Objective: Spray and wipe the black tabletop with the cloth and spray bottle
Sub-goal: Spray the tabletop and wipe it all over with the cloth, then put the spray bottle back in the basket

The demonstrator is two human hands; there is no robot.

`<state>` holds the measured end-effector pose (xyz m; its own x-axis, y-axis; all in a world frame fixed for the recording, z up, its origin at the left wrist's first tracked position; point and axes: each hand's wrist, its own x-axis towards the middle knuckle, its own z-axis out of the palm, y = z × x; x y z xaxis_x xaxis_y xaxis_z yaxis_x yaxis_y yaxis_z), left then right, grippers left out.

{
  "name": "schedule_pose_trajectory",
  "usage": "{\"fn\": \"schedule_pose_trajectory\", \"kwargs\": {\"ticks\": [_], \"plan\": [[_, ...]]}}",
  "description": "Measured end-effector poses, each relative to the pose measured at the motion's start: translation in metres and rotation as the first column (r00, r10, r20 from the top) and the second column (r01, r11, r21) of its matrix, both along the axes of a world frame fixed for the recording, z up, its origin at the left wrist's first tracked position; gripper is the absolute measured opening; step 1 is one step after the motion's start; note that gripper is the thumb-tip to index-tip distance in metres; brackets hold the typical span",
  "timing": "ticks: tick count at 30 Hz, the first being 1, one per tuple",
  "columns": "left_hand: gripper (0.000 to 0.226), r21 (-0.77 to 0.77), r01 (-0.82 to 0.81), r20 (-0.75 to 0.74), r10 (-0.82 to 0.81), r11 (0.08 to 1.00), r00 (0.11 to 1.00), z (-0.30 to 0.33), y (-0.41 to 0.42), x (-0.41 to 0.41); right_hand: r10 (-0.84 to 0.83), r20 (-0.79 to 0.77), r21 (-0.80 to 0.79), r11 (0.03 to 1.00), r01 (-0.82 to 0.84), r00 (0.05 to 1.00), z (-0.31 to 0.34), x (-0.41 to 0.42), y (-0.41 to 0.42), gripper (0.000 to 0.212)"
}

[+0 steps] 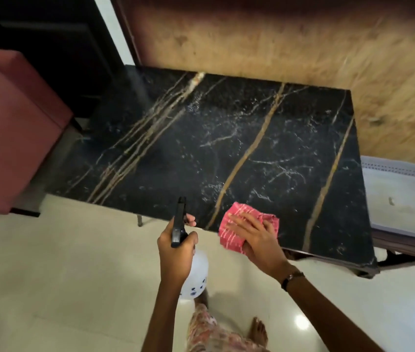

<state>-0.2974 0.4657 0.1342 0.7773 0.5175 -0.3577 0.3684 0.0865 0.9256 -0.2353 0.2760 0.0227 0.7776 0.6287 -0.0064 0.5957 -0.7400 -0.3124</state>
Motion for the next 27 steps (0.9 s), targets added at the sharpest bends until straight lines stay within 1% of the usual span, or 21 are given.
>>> {"fn": "schedule_pose_trajectory", "kwargs": {"ticks": [1, 2, 3, 6, 8, 9, 10, 11, 12, 13, 15, 16, 17, 18, 20, 21, 22, 23, 25, 27], "plan": [[0.030, 0.006, -0.005, 0.000, 0.005, 1.000, 1.000, 0.004, 0.015, 0.008, 0.087, -0.021, -0.051, 0.995, -0.088, 0.996, 0.003, 0.006, 0.017, 0.076], [0.029, 0.012, -0.002, 0.007, 0.002, 1.000, 1.000, 0.007, 0.030, 0.015, 0.134, -0.037, -0.080, 0.987, -0.136, 0.990, 0.005, 0.011, 0.034, 0.081], [0.030, 0.024, 0.007, 0.024, -0.008, 1.000, 1.000, 0.009, 0.046, 0.022, 0.153, -0.033, -0.086, 0.984, -0.155, 0.988, 0.008, 0.018, 0.052, 0.081], [0.034, 0.070, 0.021, 0.057, -0.025, 0.997, 0.998, 0.012, 0.089, 0.041, 0.139, 0.043, -0.006, 0.990, -0.139, 0.989, 0.017, 0.025, 0.101, 0.068], [0.034, 0.087, -0.017, 0.058, 0.012, 0.996, 0.998, 0.012, 0.119, 0.055, 0.125, 0.098, 0.092, 0.987, -0.134, 0.987, 0.026, 0.028, 0.140, 0.059], [0.033, 0.093, -0.043, 0.056, 0.038, 0.995, 0.998, 0.014, 0.135, 0.062, 0.102, 0.094, 0.126, 0.986, -0.113, 0.990, 0.029, 0.030, 0.162, 0.054], [0.032, 0.100, -0.066, 0.055, 0.061, 0.993, 0.997, 0.015, 0.146, 0.067, 0.056, 0.076, 0.157, 0.985, -0.067, 0.996, 0.033, 0.032, 0.181, 0.050], [0.031, 0.111, -0.088, 0.046, 0.083, 0.990, 0.995, 0.016, 0.158, 0.073, -0.003, 0.015, 0.182, 0.983, 0.000, 1.000, 0.034, 0.034, 0.201, 0.048], [0.031, 0.125, -0.106, 0.035, 0.102, 0.986, 0.994, 0.015, 0.169, 0.077, -0.086, -0.069, 0.207, 0.973, 0.098, 0.994, 0.033, 0.037, 0.221, 0.048], [0.031, 0.141, -0.117, 0.029, 0.114, 0.983, 0.993, 0.014, 0.180, 0.081, -0.179, -0.171, 0.208, 0.955, 0.213, 0.969, 0.031, 0.040, 0.240, 0.048], [0.031, 0.162, -0.118, 0.017, 0.117, 0.980, 0.993, 0.013, 0.198, 0.086, -0.345, -0.319, 0.266, 0.861, 0.433, 0.883, 0.030, 0.044, 0.273, 0.048], [0.030, 0.166, -0.123, 0.007, 0.123, 0.978, 0.992, 0.012, 0.206, 0.089, -0.398, -0.377, 0.304, 0.799, 0.518, 0.836, 0.029, 0.049, 0.287, 0.047], [0.030, 0.169, -0.130, -0.004, 0.133, 0.977, 0.991, 0.011, 0.214, 0.092, -0.415, -0.437, 0.301, 0.769, 0.564, 0.798, 0.029, 0.055, 0.298, 0.048], [0.030, 0.171, -0.138, -0.005, 0.141, 0.976, 0.990, 0.011, 0.220, 0.095, -0.389, -0.462, 0.252, 0.804, 0.539, 0.797, 0.028, 0.060, 0.307, 0.051], [0.031, 0.179, -0.133, 0.009, 0.133, 0.975, 0.991, 0.011, 0.228, 0.101, -0.265, -0.410, 0.052, 0.948, 0.313, 0.873, 0.029, 0.065, 0.311, 0.063], [0.032, 0.181, -0.130, 0.011, 0.130, 0.975, 0.991, 0.010, 0.232, 0.104, -0.200, -0.376, -0.042, 0.979, 0.199, 0.905, 0.032, 0.065, 0.308, 0.067], [0.031, 0.178, -0.128, 0.011, 0.128, 0.976, 0.992, 0.008, 0.236, 0.107, -0.151, -0.353, -0.112, 0.987, 0.119, 0.923, 0.037, 0.065, 0.303, 0.070], [0.031, 0.177, -0.120, 0.007, 0.120, 0.977, 0.993, 0.007, 0.240, 0.109, -0.134, -0.338, -0.153, 0.985, 0.086, 0.932, 0.042, 0.065, 0.298, 0.071], [0.029, 0.205, -0.088, 0.030, 0.084, 0.975, 0.996, 0.005, 0.246, 0.113, -0.153, -0.298, -0.144, 0.983, 0.114, 0.942, 0.054, 0.067, 0.292, 0.072], [0.028, 0.248, -0.059, 0.065, 0.044, 0.967, 0.997, 0.000, 0.254, 0.116, -0.152, -0.310, -0.016, 0.988, 0.155, 0.939, 0.067, 0.072, 0.300, 0.077]]}}
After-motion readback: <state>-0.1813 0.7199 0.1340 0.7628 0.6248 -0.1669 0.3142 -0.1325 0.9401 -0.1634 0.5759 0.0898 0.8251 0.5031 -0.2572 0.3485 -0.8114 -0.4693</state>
